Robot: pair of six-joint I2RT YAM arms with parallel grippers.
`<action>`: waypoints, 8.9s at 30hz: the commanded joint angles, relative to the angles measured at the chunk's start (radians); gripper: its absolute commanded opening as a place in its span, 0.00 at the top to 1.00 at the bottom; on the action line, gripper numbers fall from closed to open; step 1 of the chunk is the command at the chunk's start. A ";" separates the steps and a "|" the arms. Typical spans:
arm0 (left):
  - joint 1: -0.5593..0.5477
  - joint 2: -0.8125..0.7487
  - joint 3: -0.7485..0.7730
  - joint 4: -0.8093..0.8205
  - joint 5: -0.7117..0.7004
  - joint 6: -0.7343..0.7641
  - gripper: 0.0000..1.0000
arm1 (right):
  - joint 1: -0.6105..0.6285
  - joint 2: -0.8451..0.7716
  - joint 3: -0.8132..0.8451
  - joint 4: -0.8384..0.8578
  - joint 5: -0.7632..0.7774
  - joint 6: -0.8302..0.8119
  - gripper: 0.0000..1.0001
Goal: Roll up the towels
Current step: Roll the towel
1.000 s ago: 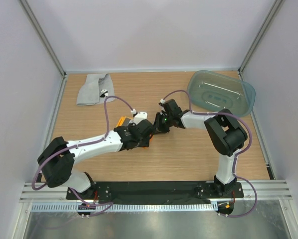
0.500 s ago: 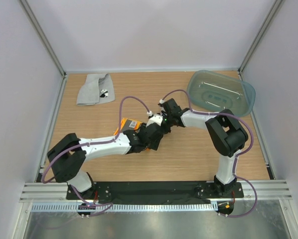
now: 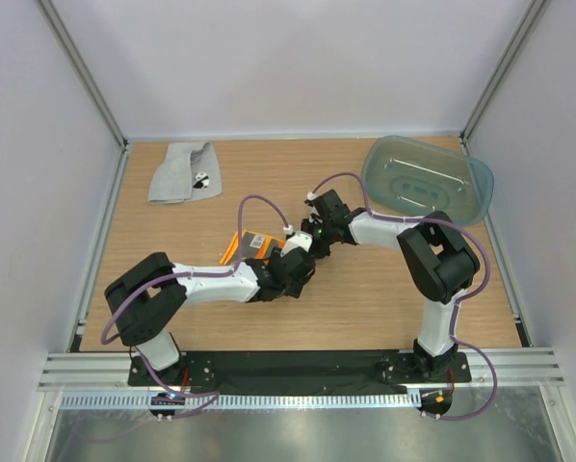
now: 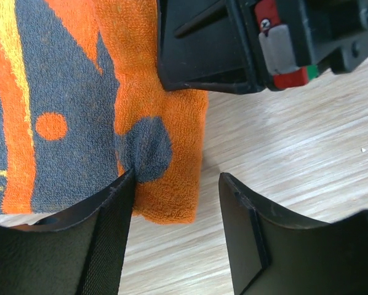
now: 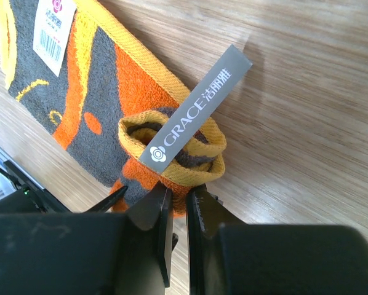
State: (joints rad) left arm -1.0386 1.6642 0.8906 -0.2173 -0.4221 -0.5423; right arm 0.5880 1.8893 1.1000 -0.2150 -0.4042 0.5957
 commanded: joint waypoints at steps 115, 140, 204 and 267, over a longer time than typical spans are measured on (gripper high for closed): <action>0.514 -0.443 -0.375 0.027 0.576 -0.339 0.63 | 0.176 -0.076 0.069 -0.177 0.261 0.041 0.79; -0.084 -0.146 0.007 -0.071 -0.038 -0.160 0.54 | 0.188 -0.036 0.190 -0.348 0.260 0.001 0.78; 0.018 -0.428 -0.469 0.405 0.348 -0.246 1.00 | -0.151 -0.462 -0.224 -0.039 -0.037 0.061 0.26; -0.088 -0.503 -0.243 -0.008 0.062 -0.137 0.51 | 0.248 -0.162 0.020 -0.231 0.327 0.125 0.86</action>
State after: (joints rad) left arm -1.0470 1.1236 0.5800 -0.1864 -0.1841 -0.7238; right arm 0.8192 1.7264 1.0599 -0.3660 -0.1127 0.7380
